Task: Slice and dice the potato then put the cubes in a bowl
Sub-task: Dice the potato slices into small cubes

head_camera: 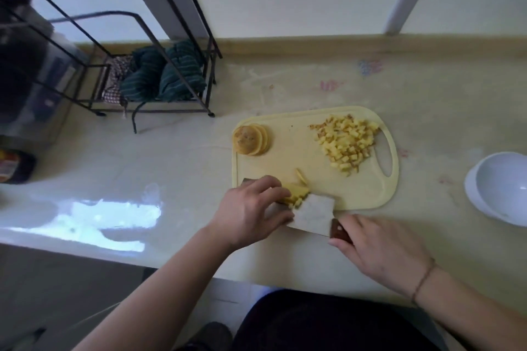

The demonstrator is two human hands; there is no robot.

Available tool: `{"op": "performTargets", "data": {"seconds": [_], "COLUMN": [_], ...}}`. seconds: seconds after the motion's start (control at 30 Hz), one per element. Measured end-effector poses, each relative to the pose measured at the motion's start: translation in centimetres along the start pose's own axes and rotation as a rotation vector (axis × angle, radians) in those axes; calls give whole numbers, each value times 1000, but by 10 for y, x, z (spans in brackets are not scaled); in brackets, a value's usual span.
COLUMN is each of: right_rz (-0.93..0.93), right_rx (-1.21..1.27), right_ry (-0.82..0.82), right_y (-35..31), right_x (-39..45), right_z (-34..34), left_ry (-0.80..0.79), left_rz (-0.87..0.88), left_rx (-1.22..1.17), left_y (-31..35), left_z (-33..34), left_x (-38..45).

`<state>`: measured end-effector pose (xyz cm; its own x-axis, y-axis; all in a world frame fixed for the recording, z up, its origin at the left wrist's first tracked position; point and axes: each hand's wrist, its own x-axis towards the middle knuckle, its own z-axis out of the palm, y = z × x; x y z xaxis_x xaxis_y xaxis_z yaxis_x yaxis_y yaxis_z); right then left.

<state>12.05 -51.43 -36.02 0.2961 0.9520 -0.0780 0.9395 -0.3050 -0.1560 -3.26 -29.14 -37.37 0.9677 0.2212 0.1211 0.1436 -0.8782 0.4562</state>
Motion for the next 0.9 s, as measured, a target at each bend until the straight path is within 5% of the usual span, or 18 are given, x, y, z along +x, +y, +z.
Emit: {"op": "performTargets", "data": {"seconds": [0.27, 0.9], "right_rz": [-39, -17], "right_rx": [-7, -28], "right_ry": [93, 40], "right_y": [18, 62], "right_x": [-8, -50], "right_z": [15, -9], "left_ry": [-245, -63], "left_rz": [-3, 130], "left_rx": [-135, 38], "left_y": [-9, -5], "left_z": [0, 23], "left_x": [27, 58]}}
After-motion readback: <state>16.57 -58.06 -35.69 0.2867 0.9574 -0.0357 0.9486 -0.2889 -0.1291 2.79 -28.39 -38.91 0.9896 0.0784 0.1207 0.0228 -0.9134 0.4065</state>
